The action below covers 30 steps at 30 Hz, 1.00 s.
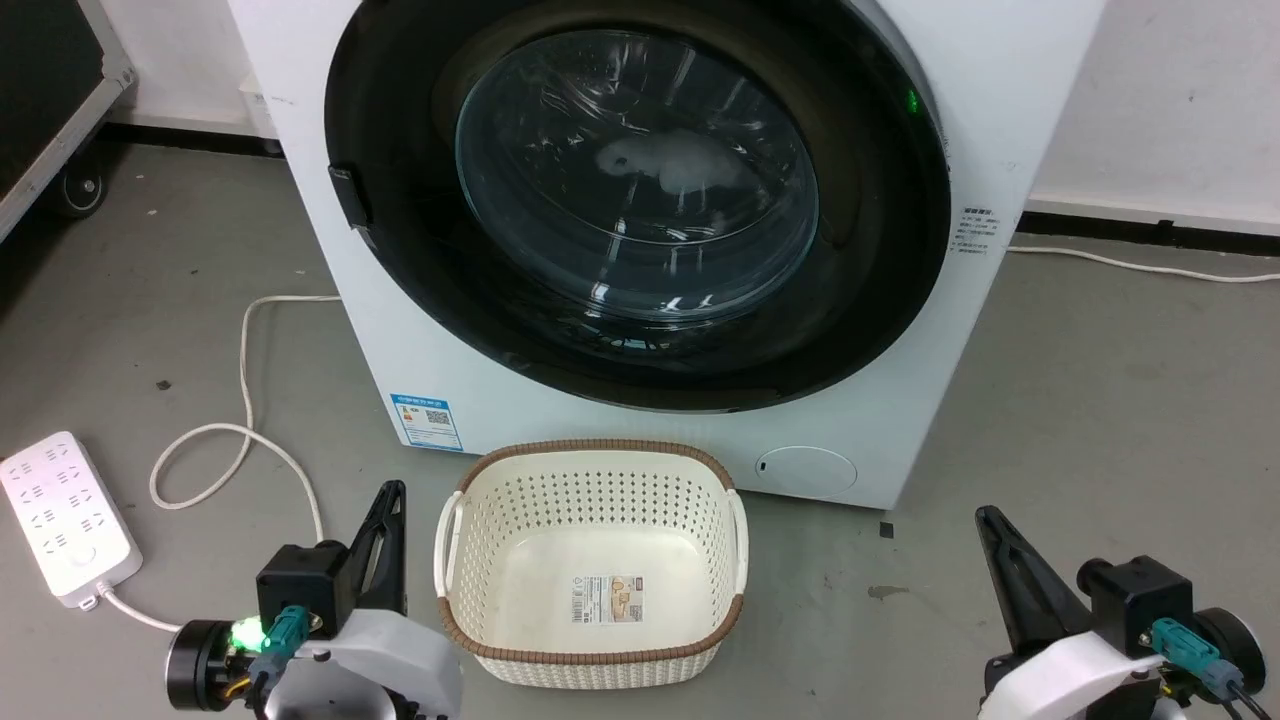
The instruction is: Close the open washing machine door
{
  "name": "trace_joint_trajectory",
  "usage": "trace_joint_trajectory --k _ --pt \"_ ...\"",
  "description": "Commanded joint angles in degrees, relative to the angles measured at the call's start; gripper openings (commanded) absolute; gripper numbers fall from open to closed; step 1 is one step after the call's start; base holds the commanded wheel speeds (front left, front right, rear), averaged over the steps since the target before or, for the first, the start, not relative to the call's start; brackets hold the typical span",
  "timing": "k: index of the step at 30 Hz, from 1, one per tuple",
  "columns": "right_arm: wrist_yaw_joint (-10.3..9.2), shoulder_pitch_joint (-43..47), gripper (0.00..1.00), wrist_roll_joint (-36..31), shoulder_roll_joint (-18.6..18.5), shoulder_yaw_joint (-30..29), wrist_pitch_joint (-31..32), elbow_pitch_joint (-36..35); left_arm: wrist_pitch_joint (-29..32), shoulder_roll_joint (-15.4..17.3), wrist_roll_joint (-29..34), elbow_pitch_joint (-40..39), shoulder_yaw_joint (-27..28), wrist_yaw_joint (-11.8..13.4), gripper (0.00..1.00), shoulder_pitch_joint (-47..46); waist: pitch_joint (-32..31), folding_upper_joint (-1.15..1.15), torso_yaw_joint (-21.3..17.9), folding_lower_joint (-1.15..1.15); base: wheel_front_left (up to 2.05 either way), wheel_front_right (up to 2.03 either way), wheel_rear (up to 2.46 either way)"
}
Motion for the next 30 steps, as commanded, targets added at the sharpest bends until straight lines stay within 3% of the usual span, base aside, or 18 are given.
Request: trace_joint_trajectory --k 1,30 --pt "-0.04 -0.5 0.00 -0.4 -0.1 0.1 0.3 -0.6 0.2 -0.3 0.8 -0.6 0.5 -0.1 0.00 0.9 0.0 0.00 0.0 0.00 0.00 0.00 0.00" --pt "-0.04 -0.7 0.00 -1.5 -0.2 0.7 2.0 -2.4 2.0 -1.9 4.7 -2.9 2.5 -0.3 0.00 2.3 0.3 0.00 0.3 0.00 0.00 0.00 0.00"
